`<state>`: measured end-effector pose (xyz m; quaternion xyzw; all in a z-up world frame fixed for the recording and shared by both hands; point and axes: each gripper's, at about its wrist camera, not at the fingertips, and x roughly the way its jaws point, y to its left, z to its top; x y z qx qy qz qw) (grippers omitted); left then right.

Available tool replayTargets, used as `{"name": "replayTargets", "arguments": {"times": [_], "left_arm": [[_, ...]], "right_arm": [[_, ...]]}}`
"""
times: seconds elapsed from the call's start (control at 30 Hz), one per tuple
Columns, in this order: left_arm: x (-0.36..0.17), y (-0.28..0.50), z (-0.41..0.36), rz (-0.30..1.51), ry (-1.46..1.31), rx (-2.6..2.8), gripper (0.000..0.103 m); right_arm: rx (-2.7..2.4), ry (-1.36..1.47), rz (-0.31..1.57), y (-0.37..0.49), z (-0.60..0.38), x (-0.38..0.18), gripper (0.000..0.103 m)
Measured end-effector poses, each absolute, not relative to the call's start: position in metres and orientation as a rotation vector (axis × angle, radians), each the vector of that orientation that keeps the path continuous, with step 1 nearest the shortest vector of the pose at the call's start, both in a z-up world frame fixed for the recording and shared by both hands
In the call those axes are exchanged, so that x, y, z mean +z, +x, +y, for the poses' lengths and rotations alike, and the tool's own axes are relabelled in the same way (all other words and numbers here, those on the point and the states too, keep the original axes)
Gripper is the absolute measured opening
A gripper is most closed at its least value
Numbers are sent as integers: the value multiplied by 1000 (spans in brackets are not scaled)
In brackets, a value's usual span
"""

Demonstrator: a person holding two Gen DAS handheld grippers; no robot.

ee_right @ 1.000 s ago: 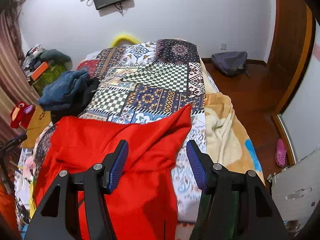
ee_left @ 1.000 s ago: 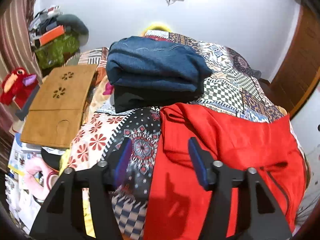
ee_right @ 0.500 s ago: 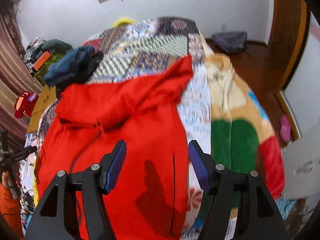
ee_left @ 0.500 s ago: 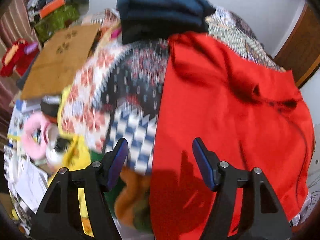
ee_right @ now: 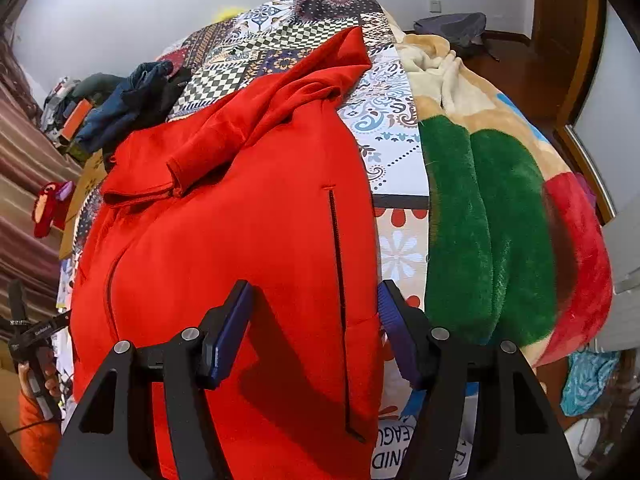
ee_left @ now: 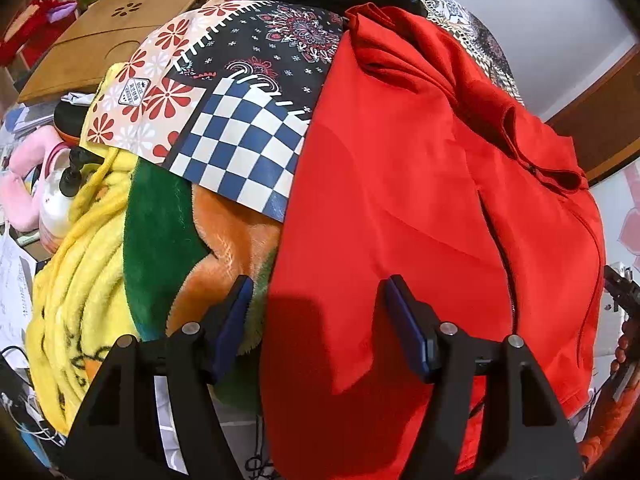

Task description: Fold large clothes

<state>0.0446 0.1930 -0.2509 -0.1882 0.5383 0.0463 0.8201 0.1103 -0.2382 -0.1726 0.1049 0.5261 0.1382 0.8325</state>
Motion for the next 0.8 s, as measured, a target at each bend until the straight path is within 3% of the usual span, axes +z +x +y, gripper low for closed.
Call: {"name": "replayTargets", "arguments": {"times": [0.03,0.13,0.2,0.27,0.3,0.8], "left_arm": [[-249,44,192,1143,-398,96,64],[-242,40,184,1130,-345,102,44],[-236,37,178,1115,-288,113,26],[-228,36,172,1095,-238,116,10],[-224,36,169,1085,-228,112,7],[-127,105,171,816,-288,-16,4]], "right_arm": [[298,226,1115,111,-239,-175,61],[295,255,1103,109,-240,-177,55],[307,242,1084,106,-235,-174,31],[338,231,1074,105,-230,-170,13],[350,219,1064,104,-226,-166,12],[441,200,840,156,-206,-99,10]]}}
